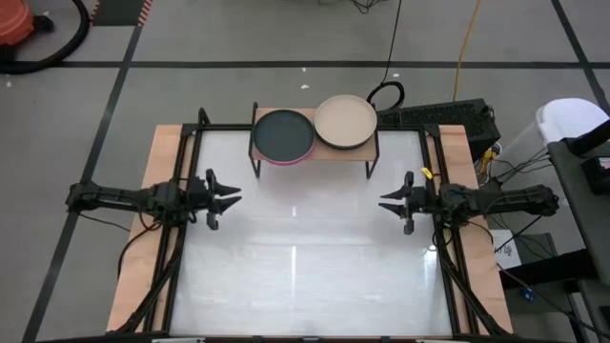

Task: Place and stack plates onto a shelf
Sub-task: Return to Home Position

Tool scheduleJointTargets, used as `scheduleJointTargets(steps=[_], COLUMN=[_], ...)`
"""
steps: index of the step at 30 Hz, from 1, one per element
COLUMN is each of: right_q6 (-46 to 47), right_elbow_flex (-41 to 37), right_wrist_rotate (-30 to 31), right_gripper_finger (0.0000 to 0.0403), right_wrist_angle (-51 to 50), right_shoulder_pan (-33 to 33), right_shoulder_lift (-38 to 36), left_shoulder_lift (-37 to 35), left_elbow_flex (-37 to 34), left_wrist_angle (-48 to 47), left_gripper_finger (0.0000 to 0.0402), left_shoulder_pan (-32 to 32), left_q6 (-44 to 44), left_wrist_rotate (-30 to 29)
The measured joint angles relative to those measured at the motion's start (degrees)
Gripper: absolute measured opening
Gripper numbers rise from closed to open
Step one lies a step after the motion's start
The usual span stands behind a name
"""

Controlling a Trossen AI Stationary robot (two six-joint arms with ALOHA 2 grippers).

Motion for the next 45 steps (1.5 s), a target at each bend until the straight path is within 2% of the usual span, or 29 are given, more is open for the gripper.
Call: scheduleJointTargets(steps=[6, 18, 45], right_q6=[0.0, 3.1, 3.0], right_elbow_flex=[-1.8, -3.7, -3.8], right_wrist_rotate=[-0.1, 0.0, -0.1], right_gripper_finger=[0.0093, 0.0093, 0.0093], right_wrist_angle=[3.0, 2.9, 3.2], right_shoulder_pan=[0.0, 0.0, 0.0], right_shoulder_lift=[0.0, 0.7, 0.6], left_shoulder_lift=[0.0, 0.0, 0.0], left_elbow_flex=[0.0, 0.0, 0.0], left_wrist_angle=[-0.6, -5.0, -4.5], left_gripper_finger=[0.0124, 0.0124, 0.0124], left_shoulder_pan=[0.0, 0.0, 0.0], left_q6=[-0.2, -0.3, 0.0], left_wrist_rotate=[2.8, 2.9, 2.9])
